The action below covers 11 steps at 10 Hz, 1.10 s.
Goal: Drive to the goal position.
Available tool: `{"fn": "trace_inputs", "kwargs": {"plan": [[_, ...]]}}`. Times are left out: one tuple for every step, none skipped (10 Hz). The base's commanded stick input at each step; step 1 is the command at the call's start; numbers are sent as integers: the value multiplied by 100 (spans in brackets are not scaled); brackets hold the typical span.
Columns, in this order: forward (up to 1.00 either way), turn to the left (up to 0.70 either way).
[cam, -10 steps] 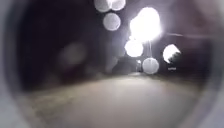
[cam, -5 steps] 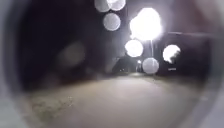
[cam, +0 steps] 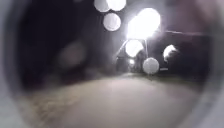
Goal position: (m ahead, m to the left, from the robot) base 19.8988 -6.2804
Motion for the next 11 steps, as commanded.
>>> {"fn": "trace_inputs", "kwargs": {"plan": [[70,0],[70,0],[70,0],[70,0],[70,0],[70,0],[70,0],[70,0],[70,0],[70,0],[70,0]]}}
